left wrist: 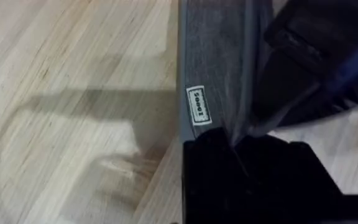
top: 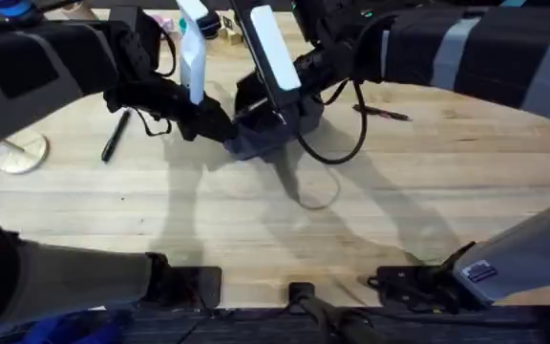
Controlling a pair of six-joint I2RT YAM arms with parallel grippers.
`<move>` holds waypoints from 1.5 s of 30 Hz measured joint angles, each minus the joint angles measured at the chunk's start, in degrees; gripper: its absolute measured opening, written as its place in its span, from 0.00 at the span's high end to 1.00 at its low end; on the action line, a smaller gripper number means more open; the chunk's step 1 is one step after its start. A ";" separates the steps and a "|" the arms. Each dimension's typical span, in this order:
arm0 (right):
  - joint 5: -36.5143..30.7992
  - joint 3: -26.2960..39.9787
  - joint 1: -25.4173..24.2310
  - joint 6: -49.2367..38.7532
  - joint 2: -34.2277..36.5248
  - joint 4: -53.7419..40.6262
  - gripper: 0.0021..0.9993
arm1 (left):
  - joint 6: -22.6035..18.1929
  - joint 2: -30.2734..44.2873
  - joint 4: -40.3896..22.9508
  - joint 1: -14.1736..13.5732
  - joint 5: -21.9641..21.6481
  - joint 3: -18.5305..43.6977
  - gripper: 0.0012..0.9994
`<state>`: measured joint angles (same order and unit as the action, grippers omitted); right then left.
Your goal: Unzip the bag, pick up the pens from the table one at a time and place them inside, then zip the bag closed.
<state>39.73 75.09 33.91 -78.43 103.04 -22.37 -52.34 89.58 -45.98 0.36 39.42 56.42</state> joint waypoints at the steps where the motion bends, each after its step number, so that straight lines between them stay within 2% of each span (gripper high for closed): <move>1: 0.79 0.00 0.04 0.09 0.00 0.73 0.75 | 0.00 0.00 0.12 -0.02 0.00 0.00 0.96; 5: 1.63 0.17 0.52 0.90 -0.07 1.33 0.16 | 0.00 0.00 0.21 -0.12 -0.04 0.00 0.96; 6: 1.28 0.17 0.51 1.16 -0.07 1.31 0.05 | 0.00 0.00 0.26 -0.13 -0.04 0.00 0.96; 7: 0.68 0.17 0.39 1.87 -0.09 1.33 0.02 | 0.00 0.00 0.24 -0.13 -0.04 0.00 0.96; 18: -11.47 0.17 -0.17 7.12 -4.27 0.03 0.00 | 0.00 0.00 0.41 -0.13 -0.04 0.00 0.96; 30: -14.40 0.17 -0.31 17.59 -5.28 -1.70 0.00 | 0.00 0.00 0.39 -0.13 -0.04 0.00 0.96; 33: -16.04 0.59 -0.39 22.72 -6.97 -2.78 0.00 | 0.00 0.00 0.39 -0.13 -0.04 0.00 0.96; 39: -16.75 8.40 -1.45 33.18 -7.65 -11.44 0.01 | 0.00 0.00 0.39 -0.13 -0.04 0.00 0.96; 45: -17.05 14.91 -3.07 34.07 -7.74 -19.43 0.01 | 0.00 0.00 0.39 -0.13 -0.04 0.00 0.96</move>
<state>22.68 90.00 30.84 -44.36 95.31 -41.80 -52.34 89.58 -45.58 0.23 39.38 56.42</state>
